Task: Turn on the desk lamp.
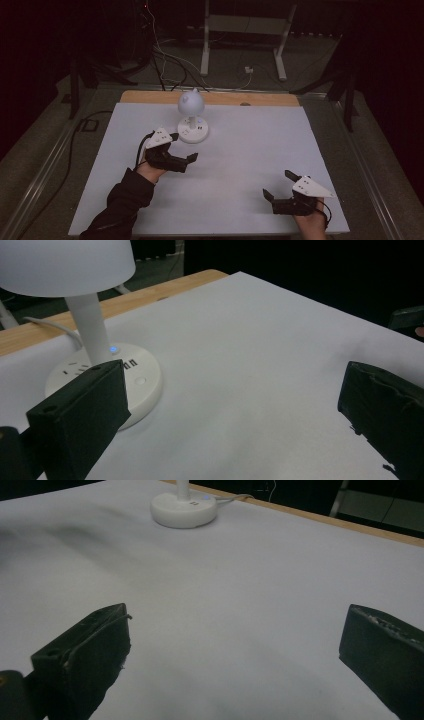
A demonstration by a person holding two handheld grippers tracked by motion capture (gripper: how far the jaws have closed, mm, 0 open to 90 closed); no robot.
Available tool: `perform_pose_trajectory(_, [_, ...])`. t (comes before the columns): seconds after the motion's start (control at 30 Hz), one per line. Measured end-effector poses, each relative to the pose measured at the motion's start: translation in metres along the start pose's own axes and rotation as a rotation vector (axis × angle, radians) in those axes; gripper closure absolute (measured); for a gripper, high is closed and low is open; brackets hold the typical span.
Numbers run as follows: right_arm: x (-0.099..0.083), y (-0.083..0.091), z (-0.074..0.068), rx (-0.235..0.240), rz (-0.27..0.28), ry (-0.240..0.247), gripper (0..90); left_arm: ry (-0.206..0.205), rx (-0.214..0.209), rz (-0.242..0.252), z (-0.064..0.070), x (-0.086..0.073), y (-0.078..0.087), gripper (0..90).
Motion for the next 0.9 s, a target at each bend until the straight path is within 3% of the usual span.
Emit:
perform_pose_trajectory(0.17, [0.0, 0.0, 0.001, -0.001, 0.002, -0.006, 0.0, 0.009, 0.012, 0.004, 0.0, 0.0, -0.01, 0.4])
perform_pose_trajectory(0.37, [0.0, 0.0, 0.0, 0.0, 0.003, -0.001, 0.0, 0.021, 0.07, 0.024, -0.002, 0.002, -0.022, 0.4])
perform_pose_trajectory(0.57, [0.0, 0.0, 0.001, -0.001, 0.005, -0.005, 0.0, 0.052, 0.07, 0.024, -0.007, 0.001, -0.036, 0.4])
perform_pose_trajectory(0.7, [0.0, 0.0, 0.001, 0.0, 0.005, -0.007, 0.0, 0.071, 0.094, 0.004, -0.01, -0.002, -0.046, 0.4])
perform_pose_trajectory(0.9, [-0.001, 0.001, 0.002, 0.003, 0.007, -0.013, 0.0, 0.061, 0.126, -0.022, -0.015, -0.003, -0.059, 0.4])
Point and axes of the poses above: each handheld gripper's, and its own axes: y roughly backward along the jaws, x roughly out of its top, z roughly to its right, the point moved 2 cm from there along -y, roughly forward along the jaws, and after that the axes turned 3 degrees about z, right-handed, at the moved point
